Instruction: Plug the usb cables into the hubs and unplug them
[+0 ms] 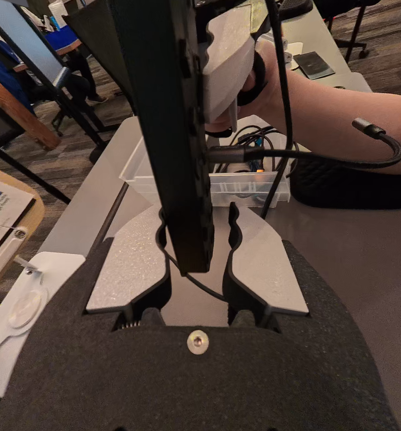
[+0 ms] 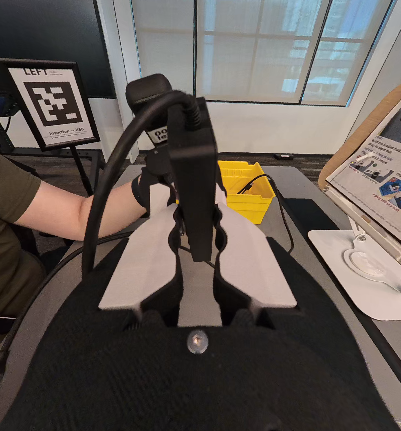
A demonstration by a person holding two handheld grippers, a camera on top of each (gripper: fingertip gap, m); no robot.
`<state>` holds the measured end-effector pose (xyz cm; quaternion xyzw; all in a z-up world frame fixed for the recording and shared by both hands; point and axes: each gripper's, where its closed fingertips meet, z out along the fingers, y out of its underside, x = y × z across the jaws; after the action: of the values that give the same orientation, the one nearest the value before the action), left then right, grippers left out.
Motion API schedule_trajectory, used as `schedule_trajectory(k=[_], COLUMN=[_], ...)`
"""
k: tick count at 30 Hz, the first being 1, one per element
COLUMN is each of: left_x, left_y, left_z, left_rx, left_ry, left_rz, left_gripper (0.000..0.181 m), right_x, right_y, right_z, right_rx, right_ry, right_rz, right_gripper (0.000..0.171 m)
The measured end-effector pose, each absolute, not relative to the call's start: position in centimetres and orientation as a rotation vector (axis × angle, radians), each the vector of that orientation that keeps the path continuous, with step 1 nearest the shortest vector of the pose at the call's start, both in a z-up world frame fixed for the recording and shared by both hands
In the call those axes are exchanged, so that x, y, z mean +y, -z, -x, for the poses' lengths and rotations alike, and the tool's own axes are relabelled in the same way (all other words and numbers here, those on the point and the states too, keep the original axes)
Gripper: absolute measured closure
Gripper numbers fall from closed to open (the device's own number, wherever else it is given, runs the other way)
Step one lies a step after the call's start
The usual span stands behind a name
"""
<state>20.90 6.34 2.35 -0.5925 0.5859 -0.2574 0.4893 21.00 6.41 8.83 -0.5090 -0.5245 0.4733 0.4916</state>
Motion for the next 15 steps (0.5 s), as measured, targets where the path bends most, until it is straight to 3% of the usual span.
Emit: schedule_trajectory(k=[13,15], left_x=[6.3,6.3], left_y=[-1.4,-1.5], left_z=[-22.6,-22.7], left_rx=[1.415,1.402], left_ry=[0.765,0.800], left_rz=[1.424,1.418], left_gripper=[0.153,0.155], right_x=[5.7,6.2], right_y=[-9.0,-9.9], right_z=[-20.6,-20.8], right_rx=[-1.297,-1.232], right_ry=[-1.173,-1.150], right_rz=[1.201,1.180], right_gripper=[0.143,0.129])
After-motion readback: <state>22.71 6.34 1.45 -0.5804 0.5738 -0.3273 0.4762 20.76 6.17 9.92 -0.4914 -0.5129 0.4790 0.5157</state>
